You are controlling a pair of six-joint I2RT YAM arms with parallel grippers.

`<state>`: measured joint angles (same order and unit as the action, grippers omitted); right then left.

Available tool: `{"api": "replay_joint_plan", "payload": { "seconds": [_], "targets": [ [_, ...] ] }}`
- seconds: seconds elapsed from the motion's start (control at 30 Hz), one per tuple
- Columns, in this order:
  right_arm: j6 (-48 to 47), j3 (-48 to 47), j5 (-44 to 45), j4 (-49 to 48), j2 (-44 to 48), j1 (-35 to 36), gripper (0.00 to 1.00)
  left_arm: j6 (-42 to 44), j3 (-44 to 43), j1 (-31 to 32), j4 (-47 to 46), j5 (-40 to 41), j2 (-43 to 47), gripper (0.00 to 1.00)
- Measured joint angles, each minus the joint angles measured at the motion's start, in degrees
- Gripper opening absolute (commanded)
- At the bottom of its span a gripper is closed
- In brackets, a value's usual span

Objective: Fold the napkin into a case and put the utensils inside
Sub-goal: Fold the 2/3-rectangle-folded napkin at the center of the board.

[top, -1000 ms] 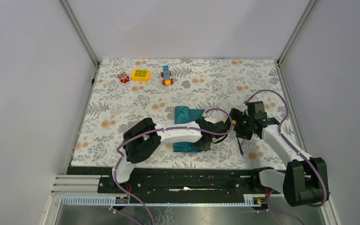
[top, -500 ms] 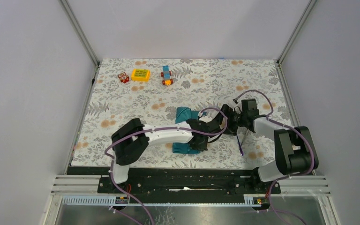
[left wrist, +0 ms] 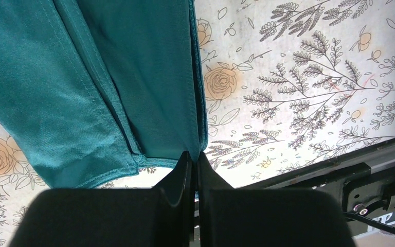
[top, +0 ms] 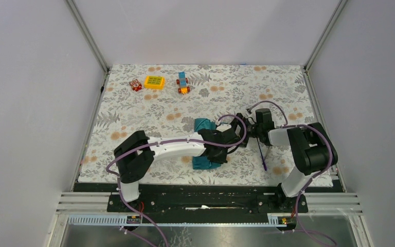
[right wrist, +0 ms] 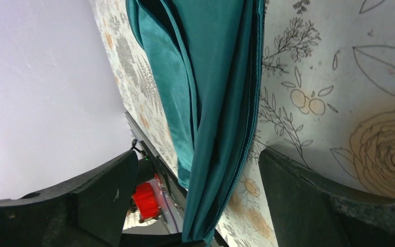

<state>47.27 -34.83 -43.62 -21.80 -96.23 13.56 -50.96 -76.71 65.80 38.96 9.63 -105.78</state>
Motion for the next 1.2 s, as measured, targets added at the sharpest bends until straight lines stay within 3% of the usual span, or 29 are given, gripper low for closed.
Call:
{"api": "replay_joint_plan", "payload": {
  "seconds": [0.3, 0.43, 0.7, 0.87, 1.0, 1.13, 1.2],
  "targets": [
    [4.1, 0.0, -1.3, -7.3, -4.0, 0.0, 0.88, 0.2, 1.3, -0.1, -1.5, -0.6, 0.7, 0.0],
    [4.5, -0.2, -1.5, -8.9, -5.1, 0.0, 0.81, 0.2, 1.9, -0.2, -2.3, -0.9, 0.8, 0.0],
    [4.6, -1.0, -0.4, -9.9, -7.4, 0.0, 0.58, 0.2, 3.3, -0.4, -3.1, -1.4, 2.0, 0.0],
    [4.1, -1.6, 0.9, -10.3, -8.8, 0.0, 0.33, 0.2, 5.3, -0.6, -3.7, -1.9, 4.0, 0.0],
    [4.0, -1.7, 1.2, -10.2, -9.1, 0.0, 0.26, 0.2, 5.5, -0.7, -4.9, -2.5, 4.1, 0.0],
    [3.7, -1.8, 2.0, -10.2, -9.1, 0.0, 0.0, 0.2, 5.5, -0.8, -5.8, -3.0, 4.1, 0.0],
    [3.4, -1.8, 2.3, -10.2, -9.1, 0.0, 0.0, 0.3, 5.7, -0.8, -6.4, -3.4, 4.1, 0.0]
  ]
}}
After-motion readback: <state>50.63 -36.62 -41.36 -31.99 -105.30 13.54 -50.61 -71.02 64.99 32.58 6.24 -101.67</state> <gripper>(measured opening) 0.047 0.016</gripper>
